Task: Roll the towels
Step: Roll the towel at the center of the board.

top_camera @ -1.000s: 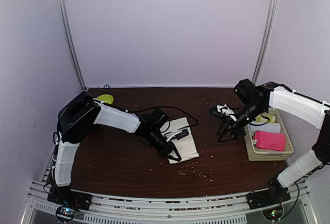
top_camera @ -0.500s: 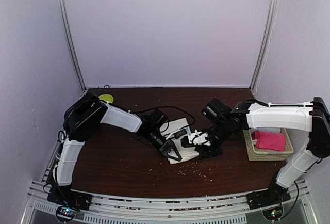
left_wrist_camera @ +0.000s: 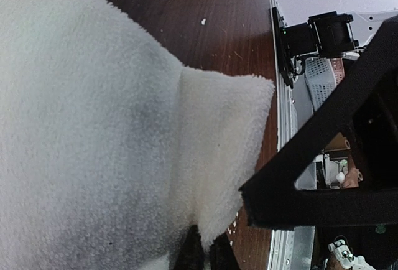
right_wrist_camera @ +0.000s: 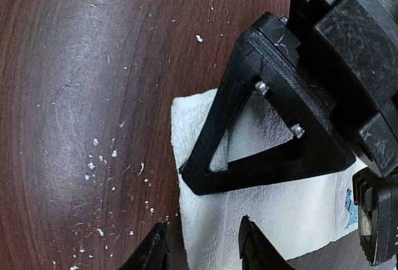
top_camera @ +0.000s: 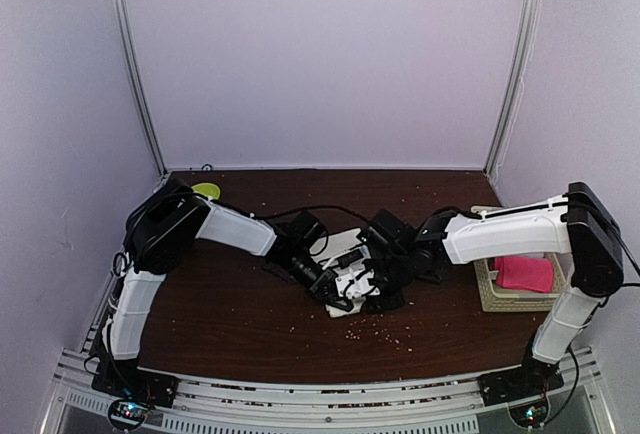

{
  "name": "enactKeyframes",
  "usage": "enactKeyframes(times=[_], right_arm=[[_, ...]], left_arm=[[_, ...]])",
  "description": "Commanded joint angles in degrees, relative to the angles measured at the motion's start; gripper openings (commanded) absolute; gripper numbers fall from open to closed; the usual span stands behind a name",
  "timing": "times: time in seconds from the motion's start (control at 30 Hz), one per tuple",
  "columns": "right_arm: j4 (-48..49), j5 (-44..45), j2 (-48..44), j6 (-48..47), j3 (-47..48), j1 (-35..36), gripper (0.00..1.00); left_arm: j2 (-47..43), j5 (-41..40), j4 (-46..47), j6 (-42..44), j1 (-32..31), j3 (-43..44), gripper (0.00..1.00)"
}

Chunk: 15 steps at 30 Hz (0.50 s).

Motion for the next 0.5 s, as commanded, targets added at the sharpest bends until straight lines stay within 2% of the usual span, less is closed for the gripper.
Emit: enactKeyframes(times=[0.0,0.37,0.47], right_arm=[[3.22,4.91,1.59,-0.27,-0.27,0.90,0.40],[3.77,7.36,4.13,-1.11,-1.84,1.28,0.35],[3.11,7.26,5.10,-1.21,-1.77,1.23,0.30]], left_arm=[[1.87,-0.38,-0.68,0.61,0.44,-0.13,0.01],[1.87,-0.72,-2.03,1.97,0.61,-0.46,0.01],[1.64,-0.86,-2.15,2.27,0.67,-0.54,0.04]])
